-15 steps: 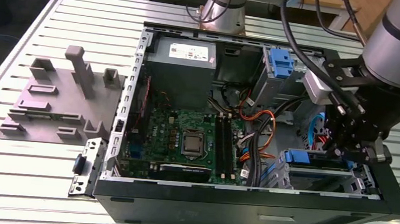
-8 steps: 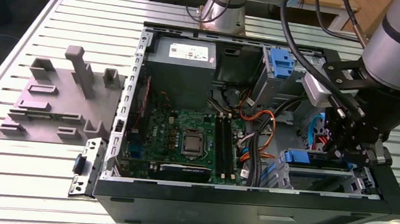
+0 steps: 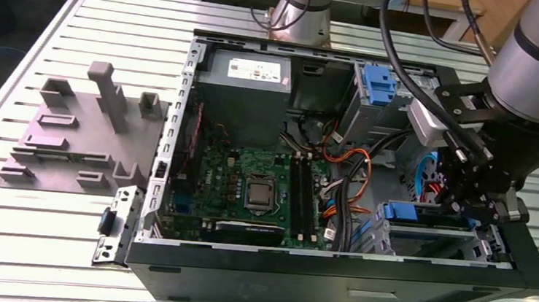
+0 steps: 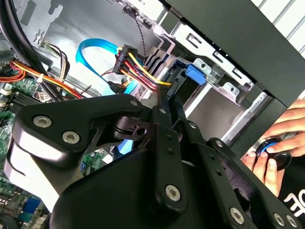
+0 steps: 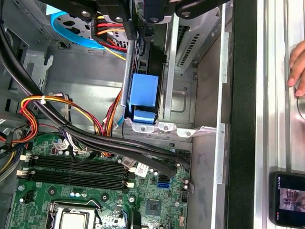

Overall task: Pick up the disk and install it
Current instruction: 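Insert the first disk wire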

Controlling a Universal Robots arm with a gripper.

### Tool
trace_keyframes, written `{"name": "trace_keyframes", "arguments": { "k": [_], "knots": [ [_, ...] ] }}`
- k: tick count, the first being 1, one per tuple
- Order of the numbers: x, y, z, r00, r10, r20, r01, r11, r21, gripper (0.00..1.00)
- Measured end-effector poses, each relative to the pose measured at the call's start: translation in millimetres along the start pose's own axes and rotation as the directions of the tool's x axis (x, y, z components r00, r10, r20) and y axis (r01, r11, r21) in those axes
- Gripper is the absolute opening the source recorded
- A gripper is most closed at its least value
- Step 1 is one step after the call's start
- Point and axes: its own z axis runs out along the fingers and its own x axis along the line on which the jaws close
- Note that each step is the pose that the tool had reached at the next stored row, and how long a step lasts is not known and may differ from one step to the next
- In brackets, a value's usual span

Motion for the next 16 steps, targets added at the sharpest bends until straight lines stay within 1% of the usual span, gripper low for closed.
{"name": "trace_keyframes", "arguments": {
  "k": [9, 16],
  "knots": [
    [0.2, 0.5, 2.6, 1.0000, 0.000, -0.0002, 0.000, 1.0000, 0.0000, 0.18],
    [0.2, 0.5, 2.5, 1.0000, 0.000, 0.0007, 0.000, 1.0000, 0.0001, 0.18]
  ]
}}
